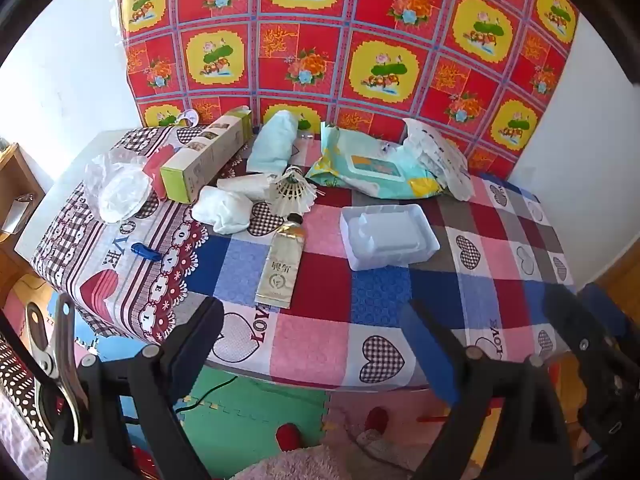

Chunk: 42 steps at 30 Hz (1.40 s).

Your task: Collect trash

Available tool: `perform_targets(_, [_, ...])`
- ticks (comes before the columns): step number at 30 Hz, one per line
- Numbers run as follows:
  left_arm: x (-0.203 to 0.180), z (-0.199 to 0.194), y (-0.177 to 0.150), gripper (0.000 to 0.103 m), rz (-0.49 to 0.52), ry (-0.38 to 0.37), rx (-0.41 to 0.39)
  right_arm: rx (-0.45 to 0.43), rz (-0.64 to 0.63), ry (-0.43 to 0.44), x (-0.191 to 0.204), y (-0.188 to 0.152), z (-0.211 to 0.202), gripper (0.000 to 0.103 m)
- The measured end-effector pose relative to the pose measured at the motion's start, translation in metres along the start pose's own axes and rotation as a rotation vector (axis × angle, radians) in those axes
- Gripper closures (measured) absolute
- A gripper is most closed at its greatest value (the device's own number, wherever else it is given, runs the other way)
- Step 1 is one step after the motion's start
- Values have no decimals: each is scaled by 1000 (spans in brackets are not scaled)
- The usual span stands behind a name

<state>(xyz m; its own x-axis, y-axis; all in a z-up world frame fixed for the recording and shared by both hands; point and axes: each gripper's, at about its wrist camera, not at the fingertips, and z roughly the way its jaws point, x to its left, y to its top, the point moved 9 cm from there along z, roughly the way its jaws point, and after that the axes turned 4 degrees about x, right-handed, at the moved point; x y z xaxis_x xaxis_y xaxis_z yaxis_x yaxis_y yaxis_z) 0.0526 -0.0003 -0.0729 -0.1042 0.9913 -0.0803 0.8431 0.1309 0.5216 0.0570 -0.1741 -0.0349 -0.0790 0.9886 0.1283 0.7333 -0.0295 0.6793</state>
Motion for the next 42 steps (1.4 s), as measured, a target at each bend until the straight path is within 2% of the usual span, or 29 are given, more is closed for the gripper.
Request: perform_targets(42, [0,0,-1,10,9,2,2,10,1,-2,-2,-2,1,7])
